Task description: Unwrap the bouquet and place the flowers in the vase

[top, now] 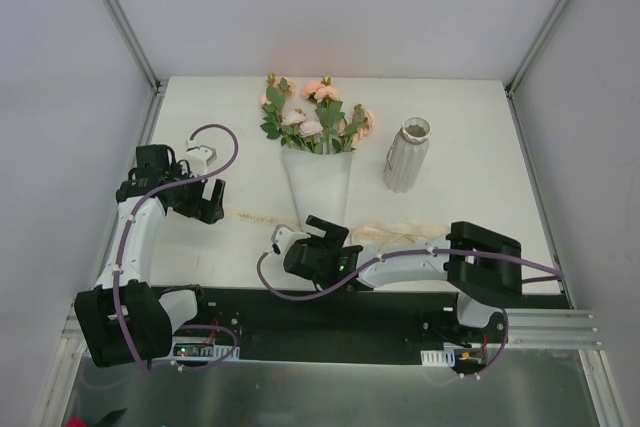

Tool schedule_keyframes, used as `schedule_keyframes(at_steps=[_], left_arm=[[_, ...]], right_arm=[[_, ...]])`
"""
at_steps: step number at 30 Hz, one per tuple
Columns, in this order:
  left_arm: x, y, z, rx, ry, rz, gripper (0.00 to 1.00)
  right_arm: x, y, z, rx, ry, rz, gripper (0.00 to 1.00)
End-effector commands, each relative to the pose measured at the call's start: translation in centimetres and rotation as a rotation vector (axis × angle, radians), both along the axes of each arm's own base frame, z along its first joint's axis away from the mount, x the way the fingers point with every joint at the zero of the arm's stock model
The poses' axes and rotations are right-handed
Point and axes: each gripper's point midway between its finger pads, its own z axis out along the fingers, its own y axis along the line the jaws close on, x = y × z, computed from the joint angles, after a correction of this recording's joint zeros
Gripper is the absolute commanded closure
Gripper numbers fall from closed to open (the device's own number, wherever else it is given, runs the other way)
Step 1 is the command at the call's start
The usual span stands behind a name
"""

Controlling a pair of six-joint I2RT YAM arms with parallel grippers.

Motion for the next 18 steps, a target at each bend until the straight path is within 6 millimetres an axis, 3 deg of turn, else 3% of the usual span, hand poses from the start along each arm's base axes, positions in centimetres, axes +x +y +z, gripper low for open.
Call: schedule_keyframes(at_steps=[1, 3, 7, 13, 18], left_arm=[[-0.5, -0.6, -0.7, -0.019, 0.024, -0.041, 0.01], [-0.4, -0.6, -0.7, -0.014, 0.024, -0.043, 0.01], [-0.5, -0.5, -0.7, -0.009, 0.020, -0.047, 0.01], [-0.6, -0.5, -0.6, -0.005, 0.015, -0.044, 0.01], [-0.3, -0.3, 0.1, 0.006, -0.013, -0.043, 0.01]], right_arm=[[2.6, 1.3, 0.7, 0.011, -0.077, -0.034, 0.03], [3.3, 0.9, 0.3, -0.042, -0.106, -0.036, 0.03], [4.5, 1.9, 1.9, 0.016, -0.164, -0.049, 0.03], [5.4, 2.8, 7.3, 0.158, -0.313, -0.089, 0.03], [5.4, 2.2, 12.1, 0.247, -0.445, -0.123, 0.03]])
